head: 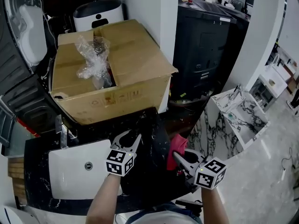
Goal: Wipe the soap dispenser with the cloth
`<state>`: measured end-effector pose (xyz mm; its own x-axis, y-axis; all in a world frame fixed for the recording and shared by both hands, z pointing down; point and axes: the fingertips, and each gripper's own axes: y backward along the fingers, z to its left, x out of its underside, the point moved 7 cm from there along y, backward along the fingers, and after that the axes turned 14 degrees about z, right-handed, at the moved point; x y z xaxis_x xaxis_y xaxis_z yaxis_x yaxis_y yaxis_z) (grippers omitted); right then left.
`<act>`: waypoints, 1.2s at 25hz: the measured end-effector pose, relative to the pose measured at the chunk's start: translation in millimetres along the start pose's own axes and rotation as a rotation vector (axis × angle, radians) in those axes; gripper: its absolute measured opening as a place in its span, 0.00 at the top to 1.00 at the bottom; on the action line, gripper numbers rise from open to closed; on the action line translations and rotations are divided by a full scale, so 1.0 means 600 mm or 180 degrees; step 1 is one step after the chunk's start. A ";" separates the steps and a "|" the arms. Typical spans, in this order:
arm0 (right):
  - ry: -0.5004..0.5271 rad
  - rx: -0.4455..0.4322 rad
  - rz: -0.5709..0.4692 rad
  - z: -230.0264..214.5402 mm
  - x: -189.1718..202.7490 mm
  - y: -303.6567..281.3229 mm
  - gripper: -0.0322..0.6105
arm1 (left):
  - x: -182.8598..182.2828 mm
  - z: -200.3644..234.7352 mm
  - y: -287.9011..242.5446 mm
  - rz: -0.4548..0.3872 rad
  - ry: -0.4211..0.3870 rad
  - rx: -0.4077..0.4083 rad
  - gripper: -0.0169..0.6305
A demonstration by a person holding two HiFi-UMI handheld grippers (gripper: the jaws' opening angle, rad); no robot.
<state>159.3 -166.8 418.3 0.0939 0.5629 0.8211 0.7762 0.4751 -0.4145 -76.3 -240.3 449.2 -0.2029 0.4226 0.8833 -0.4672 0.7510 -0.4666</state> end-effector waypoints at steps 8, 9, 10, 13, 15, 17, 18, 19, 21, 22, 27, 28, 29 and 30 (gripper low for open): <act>-0.0005 -0.0029 0.0000 0.022 -0.001 -0.010 0.87 | 0.003 0.010 0.013 -0.0149 0.0235 -0.0131 0.51; 0.0012 -0.0025 -0.0006 0.028 -0.003 -0.011 0.87 | 0.005 0.014 0.025 -0.0213 0.0295 -0.0172 0.49; 0.0039 -0.0014 -0.0014 0.035 -0.006 -0.012 0.87 | 0.007 0.018 0.039 -0.0277 0.0350 -0.0214 0.47; 0.0150 0.0069 -0.0053 0.058 -0.015 -0.016 0.87 | 0.022 0.033 0.094 -0.0457 0.0519 -0.0341 0.45; 0.0193 0.0159 -0.0096 0.073 -0.017 -0.017 0.87 | 0.036 0.046 0.141 -0.0621 0.0668 -0.0444 0.45; 0.0195 0.0236 -0.0160 0.089 -0.019 -0.015 0.87 | 0.050 0.058 0.192 -0.0793 0.0775 -0.0570 0.45; 0.0165 0.0254 -0.0205 0.096 -0.019 -0.014 0.87 | 0.057 0.062 0.215 -0.0853 0.0790 -0.0629 0.45; 0.0109 0.0255 -0.0261 0.103 -0.018 -0.013 0.87 | 0.064 0.066 0.235 -0.0884 0.0778 -0.0674 0.45; -0.0018 0.0230 -0.0380 0.117 -0.015 -0.011 0.87 | 0.081 0.069 0.268 -0.0862 0.0698 -0.0713 0.45; -0.0054 0.0225 -0.0430 0.125 -0.012 -0.011 0.87 | 0.089 0.070 0.282 -0.0831 0.0645 -0.0725 0.45; 0.0013 0.0407 -0.0417 0.162 0.024 -0.019 0.87 | 0.126 0.095 0.332 -0.0793 0.0535 -0.1044 0.45; 0.0027 0.0459 -0.0385 0.170 0.033 -0.019 0.87 | 0.132 0.096 0.340 -0.0804 0.0573 -0.1077 0.45; 0.0040 0.0509 -0.0365 0.179 0.039 -0.019 0.87 | 0.136 0.093 0.349 -0.0824 0.0602 -0.1083 0.45; 0.0052 0.0554 -0.0366 0.187 0.042 -0.017 0.87 | 0.140 0.087 0.356 -0.0844 0.0602 -0.1080 0.45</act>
<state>84.2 -81.6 399.3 0.0222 0.4880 0.8726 0.6630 0.6461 -0.3782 -238.1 -70.8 425.7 0.0606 0.2550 0.9650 -0.1675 0.9557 -0.2420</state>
